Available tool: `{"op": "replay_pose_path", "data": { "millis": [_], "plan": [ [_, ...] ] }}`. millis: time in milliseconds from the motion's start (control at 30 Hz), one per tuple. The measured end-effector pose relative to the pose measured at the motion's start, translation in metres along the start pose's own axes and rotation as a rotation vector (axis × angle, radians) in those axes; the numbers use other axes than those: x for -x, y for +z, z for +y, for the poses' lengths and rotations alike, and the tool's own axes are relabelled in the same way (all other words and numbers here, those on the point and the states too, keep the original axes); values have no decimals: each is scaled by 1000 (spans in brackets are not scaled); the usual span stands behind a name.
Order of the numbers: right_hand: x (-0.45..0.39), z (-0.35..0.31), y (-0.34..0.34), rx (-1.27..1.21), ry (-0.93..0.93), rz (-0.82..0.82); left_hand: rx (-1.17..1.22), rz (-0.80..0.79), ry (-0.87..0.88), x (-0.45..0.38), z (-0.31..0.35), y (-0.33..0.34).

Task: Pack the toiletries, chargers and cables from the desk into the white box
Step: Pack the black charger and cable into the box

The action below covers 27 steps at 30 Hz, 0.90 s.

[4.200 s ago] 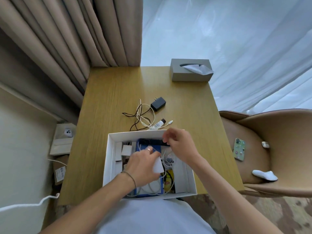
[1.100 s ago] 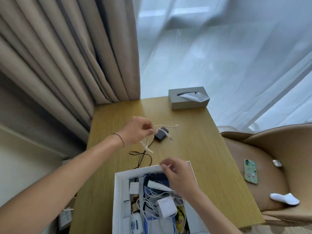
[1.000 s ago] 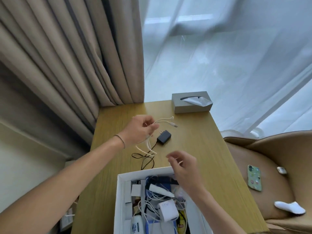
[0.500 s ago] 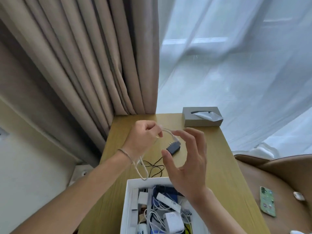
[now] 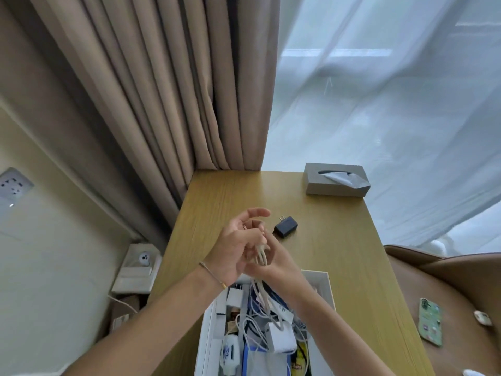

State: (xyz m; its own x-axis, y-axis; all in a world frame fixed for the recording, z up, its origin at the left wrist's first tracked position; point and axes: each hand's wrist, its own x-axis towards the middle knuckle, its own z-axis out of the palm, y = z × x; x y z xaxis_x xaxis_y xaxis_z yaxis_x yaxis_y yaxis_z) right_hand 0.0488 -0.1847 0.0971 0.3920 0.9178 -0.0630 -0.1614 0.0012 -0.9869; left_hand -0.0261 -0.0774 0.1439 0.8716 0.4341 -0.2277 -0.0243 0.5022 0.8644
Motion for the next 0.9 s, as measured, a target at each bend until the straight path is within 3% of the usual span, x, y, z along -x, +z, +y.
{"op": "replay_pose_path", "data": {
  "millis": [100,167,333,433,533,767,900],
  "plan": [
    [3,10,-3,-108,101,-65,144,-3,-21,2,-14,-1],
    [6,16,-7,-101,171,-109,93,-18,-15,6,-18,-7],
    [17,32,-18,221,325,-108,-534,92,115,16,-30,-32],
    [30,46,-20,702,292,-134,-876,206,200,19,-43,-52],
    [46,69,-16,1087,241,-174,-1018,266,174,21,-60,-75],
    [75,124,-7,1402,20,-336,-1170,327,88,24,-96,-100],
    [80,139,-9,1472,49,-313,-1225,344,125,21,-105,-99]
  ]
}}
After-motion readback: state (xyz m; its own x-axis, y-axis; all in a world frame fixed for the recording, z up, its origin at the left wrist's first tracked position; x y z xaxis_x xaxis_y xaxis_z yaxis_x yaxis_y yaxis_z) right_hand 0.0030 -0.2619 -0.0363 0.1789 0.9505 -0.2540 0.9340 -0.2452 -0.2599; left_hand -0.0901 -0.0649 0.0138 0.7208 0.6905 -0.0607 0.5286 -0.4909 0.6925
